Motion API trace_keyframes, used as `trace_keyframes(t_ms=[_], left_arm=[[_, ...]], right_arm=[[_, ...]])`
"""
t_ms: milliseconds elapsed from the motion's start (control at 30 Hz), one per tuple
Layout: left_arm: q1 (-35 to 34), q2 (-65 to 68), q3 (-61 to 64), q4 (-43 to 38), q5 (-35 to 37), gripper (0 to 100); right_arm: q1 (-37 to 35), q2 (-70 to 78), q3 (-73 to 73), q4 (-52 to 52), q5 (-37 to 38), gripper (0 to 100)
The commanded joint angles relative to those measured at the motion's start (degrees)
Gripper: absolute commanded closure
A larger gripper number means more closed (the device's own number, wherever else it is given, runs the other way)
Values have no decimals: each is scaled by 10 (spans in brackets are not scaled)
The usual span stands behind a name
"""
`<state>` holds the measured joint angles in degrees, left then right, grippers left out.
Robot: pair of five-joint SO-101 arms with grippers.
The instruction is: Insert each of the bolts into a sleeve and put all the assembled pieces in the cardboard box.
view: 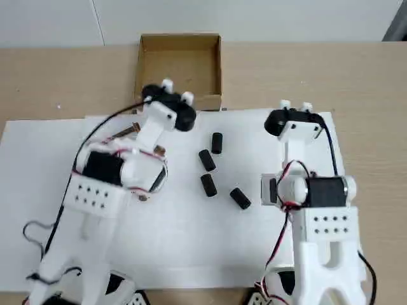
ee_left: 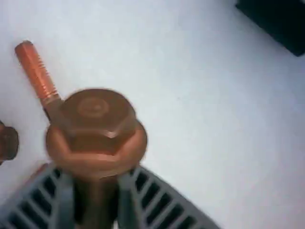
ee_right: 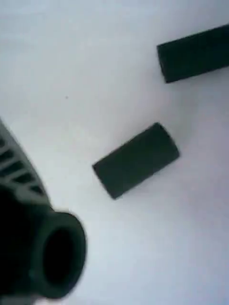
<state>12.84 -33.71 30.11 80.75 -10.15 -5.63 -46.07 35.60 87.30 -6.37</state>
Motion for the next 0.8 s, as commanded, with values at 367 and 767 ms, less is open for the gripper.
trace_keyframes(t_ms=[367,767], left_arm=[[0,-418,305,-214,216,995],[4,-680,400,-228,331,995]], right_arm=[[-93,-254,175,-162,-102,995],[-211,-424,330,-288,-11,995]])
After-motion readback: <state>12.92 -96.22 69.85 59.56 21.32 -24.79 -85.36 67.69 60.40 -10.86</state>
